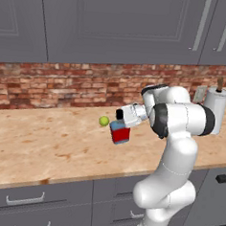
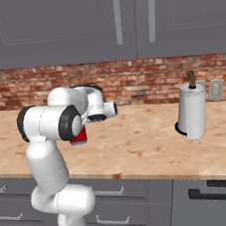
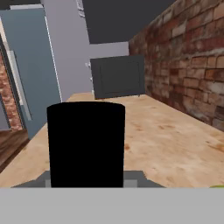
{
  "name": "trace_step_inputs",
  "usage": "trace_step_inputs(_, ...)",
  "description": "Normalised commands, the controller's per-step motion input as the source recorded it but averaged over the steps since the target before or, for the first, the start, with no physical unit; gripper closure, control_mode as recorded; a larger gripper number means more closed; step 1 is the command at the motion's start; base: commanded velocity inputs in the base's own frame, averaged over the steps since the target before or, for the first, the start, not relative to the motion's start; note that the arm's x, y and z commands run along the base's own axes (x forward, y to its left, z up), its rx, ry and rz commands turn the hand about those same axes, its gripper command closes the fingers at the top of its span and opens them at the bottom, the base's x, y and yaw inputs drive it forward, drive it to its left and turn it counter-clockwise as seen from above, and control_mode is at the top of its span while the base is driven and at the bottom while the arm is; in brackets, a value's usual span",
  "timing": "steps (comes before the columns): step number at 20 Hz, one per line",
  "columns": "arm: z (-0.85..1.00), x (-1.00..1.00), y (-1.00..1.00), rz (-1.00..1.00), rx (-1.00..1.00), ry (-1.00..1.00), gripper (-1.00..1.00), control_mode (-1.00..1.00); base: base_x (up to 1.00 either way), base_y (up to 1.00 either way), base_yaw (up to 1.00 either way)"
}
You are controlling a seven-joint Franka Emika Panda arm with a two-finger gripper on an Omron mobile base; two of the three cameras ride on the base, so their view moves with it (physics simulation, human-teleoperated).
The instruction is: Place the liquor on the top shelf of the fridge to keep it out of children's reach, and place the onion and pear on lower shelves for easy access.
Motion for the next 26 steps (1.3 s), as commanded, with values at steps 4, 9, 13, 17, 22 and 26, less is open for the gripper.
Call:
trace_step_inputs(4, 0.91, -0.56, 0.00, -0.10, 0.00, -0.12, 1.00, -1.00, 0.00, 0.00, 0.00)
trace_step_inputs(9, 0.96, -0.85, -0.01, -0.34, 0.00, -0.07, 1.00, -1.00, 0.00, 0.00, 0.00)
trace_step_inputs(13, 0.78, -0.92, -0.02, -0.54, 0.00, 0.06, 1.00, -1.00, 0.00, 0.00, 0.00)
trace_step_inputs(17, 0.77, -0.75, -0.09, -0.57, 0.00, 0.25, 1.00, -1.00, 0.00, 0.00, 0.00)
trace_step_inputs(22, 0.75, -0.70, -0.01, -0.51, -0.04, 0.27, 1.00, -1.00, 0.00, 0.00, 0.00)
trace_step_inputs(26, 0.65, -0.68, 0.00, -0.44, -0.14, 0.22, 1.00, -1.00, 0.00, 0.00, 0.00)
